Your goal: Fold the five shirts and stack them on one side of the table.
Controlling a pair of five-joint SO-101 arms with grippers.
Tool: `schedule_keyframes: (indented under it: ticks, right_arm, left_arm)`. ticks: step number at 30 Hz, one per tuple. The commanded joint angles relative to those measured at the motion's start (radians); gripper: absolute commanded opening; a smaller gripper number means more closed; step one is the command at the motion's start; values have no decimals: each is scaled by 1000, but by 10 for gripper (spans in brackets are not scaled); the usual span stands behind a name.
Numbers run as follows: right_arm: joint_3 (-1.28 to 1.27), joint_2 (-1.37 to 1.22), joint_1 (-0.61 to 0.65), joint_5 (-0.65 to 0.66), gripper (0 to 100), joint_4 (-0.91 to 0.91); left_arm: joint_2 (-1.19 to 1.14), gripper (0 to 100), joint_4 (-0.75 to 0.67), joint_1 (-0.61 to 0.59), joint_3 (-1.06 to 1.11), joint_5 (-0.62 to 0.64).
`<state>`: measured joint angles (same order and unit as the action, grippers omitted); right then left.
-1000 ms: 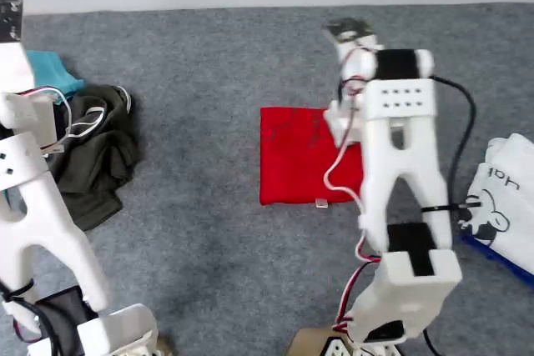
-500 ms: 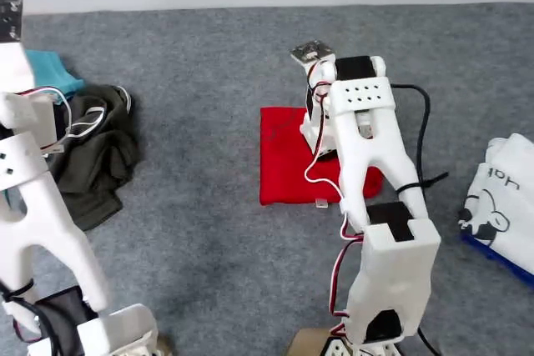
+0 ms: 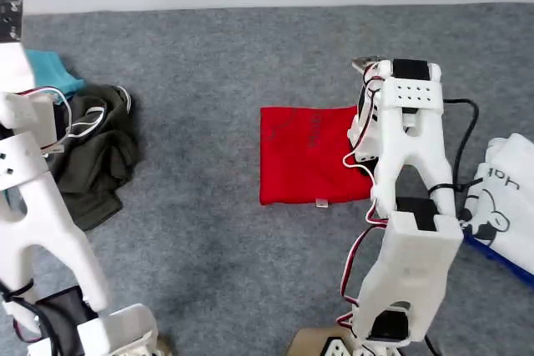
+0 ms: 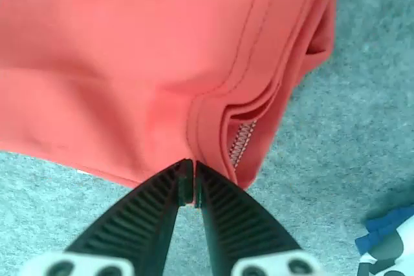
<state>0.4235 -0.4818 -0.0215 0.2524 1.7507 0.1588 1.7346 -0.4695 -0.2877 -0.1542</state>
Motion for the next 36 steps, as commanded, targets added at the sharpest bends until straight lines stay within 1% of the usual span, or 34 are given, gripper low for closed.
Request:
schedule_keyframes:
  ticks: [1,4,7,10,13,16,20,23,29,32,36]
  right_arm:
    - [51,124,35,11,9,28]
    - [51,136,94,11,9,-16]
    - [48,85,97,9,9,-65]
    - [48,-18,45,9,9,-96]
    - [51,-105,-45,11,9,-101]
    - [51,-143,-133,11,9,-91]
    - [52,-145,-185,11,9,-61]
    - [54,-97,-147,11,9,-27]
    - [54,42,16,11,9,-62]
    - [52,44,71,11,9,-101]
    - [48,-28,91,9,9,-183]
  left_arm:
    - [32,6,17,0,-4,-5]
    - [32,6,17,0,-7,-5]
    - [35,6,17,0,-8,-5]
    - [38,6,17,0,-8,-5]
    - [38,6,17,0,-8,-5]
    - [34,6,17,0,-8,-5]
    - [31,6,15,0,-5,-5]
    - [31,6,15,0,-5,-5]
    - [31,6,15,0,-5,-6]
    - [31,6,15,0,-5,-6]
    - [31,6,15,0,-5,-6]
